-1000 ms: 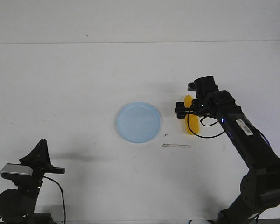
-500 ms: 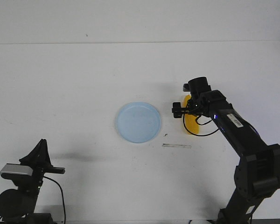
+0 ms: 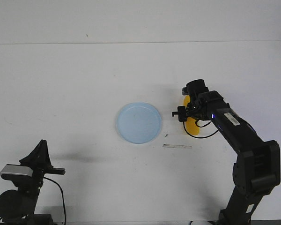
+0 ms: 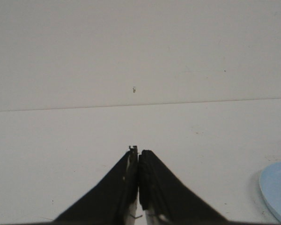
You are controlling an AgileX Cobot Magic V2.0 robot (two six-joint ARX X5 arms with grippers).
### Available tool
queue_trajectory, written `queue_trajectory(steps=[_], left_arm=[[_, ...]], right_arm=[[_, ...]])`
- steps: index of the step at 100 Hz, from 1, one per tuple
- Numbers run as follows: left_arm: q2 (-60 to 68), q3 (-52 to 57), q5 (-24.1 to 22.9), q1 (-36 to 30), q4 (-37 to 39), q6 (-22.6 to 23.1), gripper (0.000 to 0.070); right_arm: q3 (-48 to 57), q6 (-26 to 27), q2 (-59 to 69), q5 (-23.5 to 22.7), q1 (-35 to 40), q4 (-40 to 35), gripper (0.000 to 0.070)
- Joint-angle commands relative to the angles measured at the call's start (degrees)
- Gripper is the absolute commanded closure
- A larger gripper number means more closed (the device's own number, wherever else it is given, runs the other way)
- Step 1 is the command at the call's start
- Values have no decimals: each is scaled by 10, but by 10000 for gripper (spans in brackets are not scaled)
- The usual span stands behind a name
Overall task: Place corn on plate with both arms
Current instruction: 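Lift the corn with the right gripper and carry it over the plate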
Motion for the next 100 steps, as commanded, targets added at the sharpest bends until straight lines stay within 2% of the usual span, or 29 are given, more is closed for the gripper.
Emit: queue_trajectory(steps=[1,47,78,86,100], left_arm=[[0,7,-1,1,7,-3,699],[0,7,-1,1,7,-3,699],[0,7,-1,1,7,-3,699],[0,7,-1,1,7,-3,699],[0,7,-1,1,7,-3,699]], right_arm=[[11,3,11,3,1,3,368],[34,-6,-30,3,15,13,366],[40,-76,-50,-4,127,78,366],[40,-81,-50,-6,159,84,366],[40,-79,-42,-37,204,88,366]])
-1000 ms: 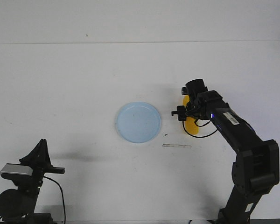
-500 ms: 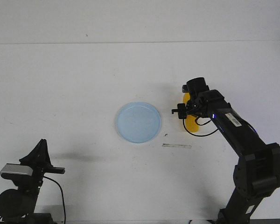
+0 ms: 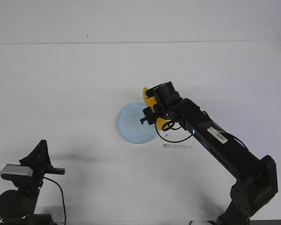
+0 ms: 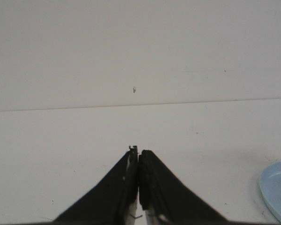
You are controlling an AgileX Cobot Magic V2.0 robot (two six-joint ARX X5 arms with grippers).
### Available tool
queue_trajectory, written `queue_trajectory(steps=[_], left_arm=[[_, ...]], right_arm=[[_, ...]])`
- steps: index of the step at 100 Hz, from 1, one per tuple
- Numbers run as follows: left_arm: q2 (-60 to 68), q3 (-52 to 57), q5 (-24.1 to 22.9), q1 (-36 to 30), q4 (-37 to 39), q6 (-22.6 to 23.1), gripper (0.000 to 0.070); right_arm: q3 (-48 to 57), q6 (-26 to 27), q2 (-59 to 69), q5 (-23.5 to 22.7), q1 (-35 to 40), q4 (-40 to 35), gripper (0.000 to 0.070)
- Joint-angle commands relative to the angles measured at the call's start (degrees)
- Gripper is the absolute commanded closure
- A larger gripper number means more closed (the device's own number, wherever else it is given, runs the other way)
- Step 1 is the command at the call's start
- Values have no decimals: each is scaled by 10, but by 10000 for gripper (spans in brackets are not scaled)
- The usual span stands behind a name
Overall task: Place corn on plate with both arms
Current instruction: 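Lift the corn with the right gripper and carry it over the plate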
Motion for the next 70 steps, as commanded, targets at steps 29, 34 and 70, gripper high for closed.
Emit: queue_trajectory(steps=[29,34,70], left_arm=[[0,7,-1,1,7,-3,699],[0,7,-1,1,7,-3,699],[0,7,-1,1,7,-3,699]], right_arm=[[10,-7,45,-2,49,42,366],[10,-7,51,-2,50,46,366],[16,-7,108,-2,64,59,366]])
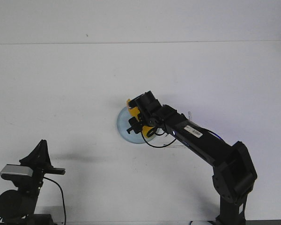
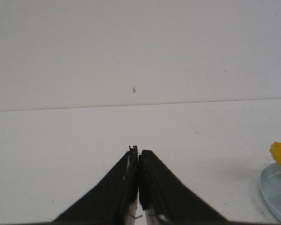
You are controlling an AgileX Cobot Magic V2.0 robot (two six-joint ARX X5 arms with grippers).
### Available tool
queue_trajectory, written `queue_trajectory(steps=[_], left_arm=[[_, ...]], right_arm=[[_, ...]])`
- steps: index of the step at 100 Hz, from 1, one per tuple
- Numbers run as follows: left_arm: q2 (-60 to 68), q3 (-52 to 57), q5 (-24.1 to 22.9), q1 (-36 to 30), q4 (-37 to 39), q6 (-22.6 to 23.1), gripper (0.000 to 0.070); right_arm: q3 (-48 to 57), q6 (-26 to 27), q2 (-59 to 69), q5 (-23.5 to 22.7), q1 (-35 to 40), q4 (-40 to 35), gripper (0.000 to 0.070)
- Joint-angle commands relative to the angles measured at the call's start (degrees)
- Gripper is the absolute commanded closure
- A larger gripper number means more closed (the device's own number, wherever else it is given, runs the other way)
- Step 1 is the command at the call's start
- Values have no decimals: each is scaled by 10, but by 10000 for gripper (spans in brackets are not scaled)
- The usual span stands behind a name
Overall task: Place corn on plate with both arms
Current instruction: 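Lift the corn with the right gripper and carry it over the plate, then lower the corn onto the plate and open the right gripper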
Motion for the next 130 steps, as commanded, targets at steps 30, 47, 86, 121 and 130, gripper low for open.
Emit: queue_trajectory(steps=[30,47,86,121,130], left_arm=[[0,7,-1,1,7,-3,699],[0,7,-1,1,7,-3,699],[0,7,-1,1,7,-3,699],[0,7,-1,1,7,-3,699],[0,7,-1,1,7,-3,699]], right_arm=[[16,-5,18,0,15,8,300],[16,-5,18,0,15,8,246],[55,-5,18,0,16,-1,240],[78,-57,-13,0,16,-11,587],[78,-70,-24,-1,15,-12,648]])
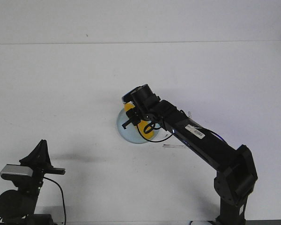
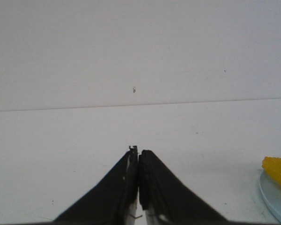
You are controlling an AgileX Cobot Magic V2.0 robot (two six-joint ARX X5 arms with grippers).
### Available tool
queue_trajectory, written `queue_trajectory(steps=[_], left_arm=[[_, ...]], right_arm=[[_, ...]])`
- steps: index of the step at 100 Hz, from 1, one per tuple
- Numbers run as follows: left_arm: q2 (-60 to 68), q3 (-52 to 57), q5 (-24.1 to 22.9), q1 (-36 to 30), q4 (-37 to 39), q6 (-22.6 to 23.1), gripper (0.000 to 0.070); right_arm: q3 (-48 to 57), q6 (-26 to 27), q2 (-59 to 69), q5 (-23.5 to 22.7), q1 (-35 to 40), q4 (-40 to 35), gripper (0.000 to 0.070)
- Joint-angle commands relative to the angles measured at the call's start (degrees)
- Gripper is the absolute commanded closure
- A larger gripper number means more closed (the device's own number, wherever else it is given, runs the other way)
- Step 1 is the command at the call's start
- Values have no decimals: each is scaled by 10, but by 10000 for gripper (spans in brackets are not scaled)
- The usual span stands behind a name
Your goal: Place corn on plate with both arms
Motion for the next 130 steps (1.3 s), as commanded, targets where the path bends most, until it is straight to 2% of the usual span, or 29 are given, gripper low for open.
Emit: queue_trajectory(steps=[1,33,70,89,130], left_arm=[[0,7,-1,1,7,-3,699],[0,7,-1,1,7,-3,699],[0,7,-1,1,7,-3,699],[0,7,-1,1,7,-3,699],[0,7,-1,1,7,-3,699]], right_arm=[[9,-26,-12,0,4,5,655],[-23,-52,-70,-17,-3,10,682],[-145,-54,-174,-21,-24,54,682],[-243,-10,-259,-22,-65,118,682],[-401,-10,-435,-18,-202,133,683]])
